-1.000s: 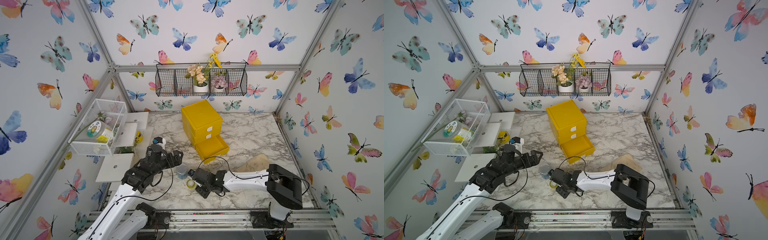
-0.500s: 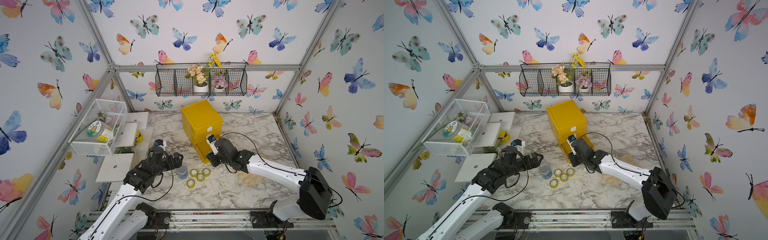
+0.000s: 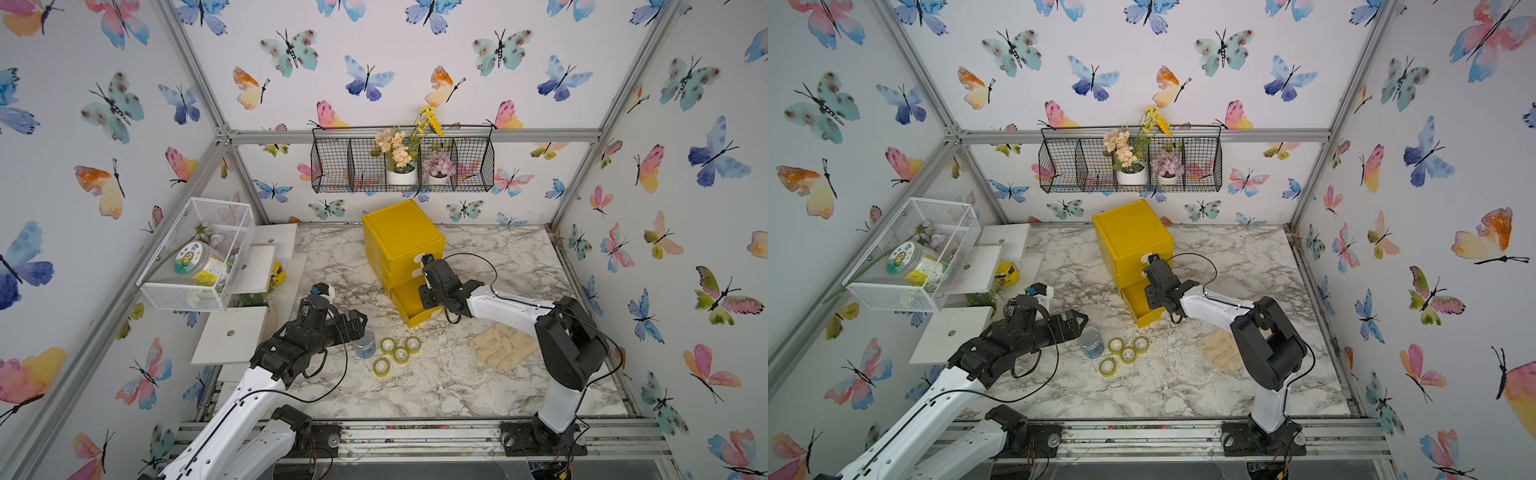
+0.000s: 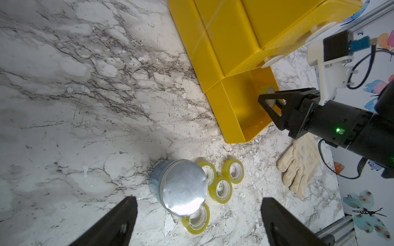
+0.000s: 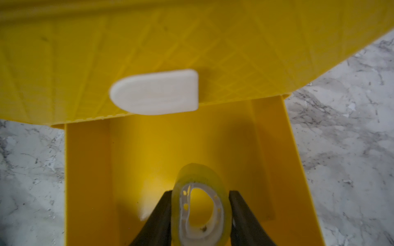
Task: Place the transparent tape into the drawer according to color
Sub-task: Place the tape in the drawer, then pick up the tape at the center of the board.
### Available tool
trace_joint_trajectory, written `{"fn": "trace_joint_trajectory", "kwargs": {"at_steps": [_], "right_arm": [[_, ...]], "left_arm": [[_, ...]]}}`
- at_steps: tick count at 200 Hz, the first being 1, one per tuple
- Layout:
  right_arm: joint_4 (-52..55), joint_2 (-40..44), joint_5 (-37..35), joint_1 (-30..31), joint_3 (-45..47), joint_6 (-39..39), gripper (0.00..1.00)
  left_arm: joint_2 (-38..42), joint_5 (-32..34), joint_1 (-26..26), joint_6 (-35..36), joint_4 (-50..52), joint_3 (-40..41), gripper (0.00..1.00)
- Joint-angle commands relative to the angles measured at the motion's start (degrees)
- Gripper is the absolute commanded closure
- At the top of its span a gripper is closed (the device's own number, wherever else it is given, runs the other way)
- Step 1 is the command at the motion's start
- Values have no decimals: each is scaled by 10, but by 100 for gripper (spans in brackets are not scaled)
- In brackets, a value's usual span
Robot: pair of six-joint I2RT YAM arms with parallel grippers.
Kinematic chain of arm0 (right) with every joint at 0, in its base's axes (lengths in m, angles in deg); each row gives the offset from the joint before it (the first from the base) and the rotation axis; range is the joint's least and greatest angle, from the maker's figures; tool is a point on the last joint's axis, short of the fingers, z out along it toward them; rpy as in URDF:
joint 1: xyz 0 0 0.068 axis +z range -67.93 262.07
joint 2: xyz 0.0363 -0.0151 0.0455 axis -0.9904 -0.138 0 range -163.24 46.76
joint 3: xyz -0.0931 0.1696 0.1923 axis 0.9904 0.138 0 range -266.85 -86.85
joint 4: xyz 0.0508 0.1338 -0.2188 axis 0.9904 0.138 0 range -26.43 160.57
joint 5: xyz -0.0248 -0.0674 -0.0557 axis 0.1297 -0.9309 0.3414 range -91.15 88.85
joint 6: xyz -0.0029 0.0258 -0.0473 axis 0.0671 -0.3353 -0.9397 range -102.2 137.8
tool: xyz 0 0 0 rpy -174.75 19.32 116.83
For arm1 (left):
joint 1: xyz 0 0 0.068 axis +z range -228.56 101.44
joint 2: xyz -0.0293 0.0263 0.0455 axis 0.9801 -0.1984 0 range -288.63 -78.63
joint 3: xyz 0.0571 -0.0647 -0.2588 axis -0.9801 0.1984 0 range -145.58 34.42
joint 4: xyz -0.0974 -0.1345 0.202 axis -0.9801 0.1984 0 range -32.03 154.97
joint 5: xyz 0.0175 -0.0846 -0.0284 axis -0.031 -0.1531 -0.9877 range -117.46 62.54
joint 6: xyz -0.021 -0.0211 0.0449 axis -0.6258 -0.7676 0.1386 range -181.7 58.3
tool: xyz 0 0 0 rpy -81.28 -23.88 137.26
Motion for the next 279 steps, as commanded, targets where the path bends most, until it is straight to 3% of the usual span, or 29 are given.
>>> {"fn": "trace_joint_trajectory", "kwargs": {"at_steps": [1,40,82,105,146,168,240,279], "right_arm": [[2,-14,-20,-4,-15,12,54],[-2,-17,-13,-5,-15,18,36],[-1,22,-8,-5,-4,24,33],[-8,65,1,-5,27,34,34],[-24,128,21,-4,93,50,35],[-31,149,23,-5,117,53,36],[-31,164,14,-5,135,56,36],[-33,175,1,-5,141,55,35]], "left_arm": [[11,-20,-3,-2,-3,10,5],[14,-22,-12,-5,-5,17,5],[16,4,-57,-18,-5,13,8],[16,31,-117,-42,-8,15,11],[-38,106,-285,-101,-32,39,17],[-79,122,-328,-109,-37,58,20],[-190,182,-331,-118,-42,74,21],[-243,176,-311,-92,-71,64,21]]}}
